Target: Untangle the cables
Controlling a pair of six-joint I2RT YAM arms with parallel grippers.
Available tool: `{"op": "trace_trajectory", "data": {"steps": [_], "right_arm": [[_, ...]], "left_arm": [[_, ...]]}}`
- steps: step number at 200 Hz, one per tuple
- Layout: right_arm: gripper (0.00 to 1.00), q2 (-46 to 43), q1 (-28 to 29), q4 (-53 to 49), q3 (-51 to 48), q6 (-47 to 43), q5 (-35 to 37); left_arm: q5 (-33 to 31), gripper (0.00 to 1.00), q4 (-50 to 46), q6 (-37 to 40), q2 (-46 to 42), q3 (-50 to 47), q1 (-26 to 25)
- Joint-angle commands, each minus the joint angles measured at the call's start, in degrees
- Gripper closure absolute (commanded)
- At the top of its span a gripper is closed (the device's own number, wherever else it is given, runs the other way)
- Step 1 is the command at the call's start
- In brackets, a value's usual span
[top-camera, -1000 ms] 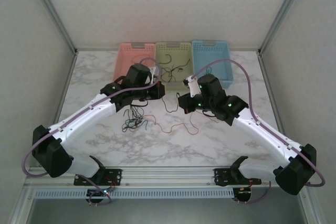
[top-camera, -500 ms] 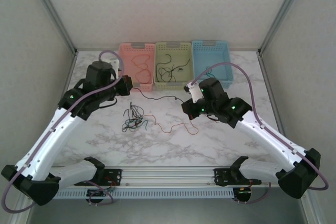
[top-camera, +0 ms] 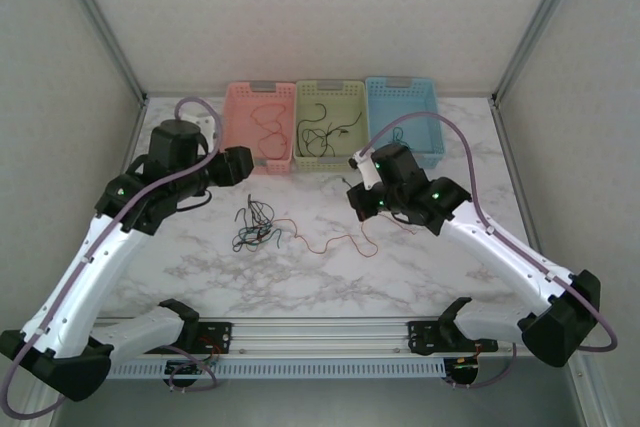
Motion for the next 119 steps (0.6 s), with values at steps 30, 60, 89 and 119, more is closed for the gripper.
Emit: {"op": "trace_trajectory", "data": {"steps": [30,60,89,119], "right_arm": [[1.0,9.6,-3.5,-5.5,13.9,6.1,16.9],[1.0,21.5,-7.8,-12.1,24.7,10.2,25.8],[1.0,31.8,-9.7,-12.3,33.7,10.7,25.7],[1.0,44.0,-10.8,-14.8,46.4,11.0,25.8]], "left_arm": [[-4.9,0.11,-1.4,1.7,-3.6,0.0,0.5],[-5.1,0.11,-1.7,1.6,-4.3,-1.7,0.5],[-5.2,0.11,-1.5,1.4,-5.0,-3.2,0.5],[-5.3,0.11,-2.0,1.5,-5.6,-4.0,0.5]]}}
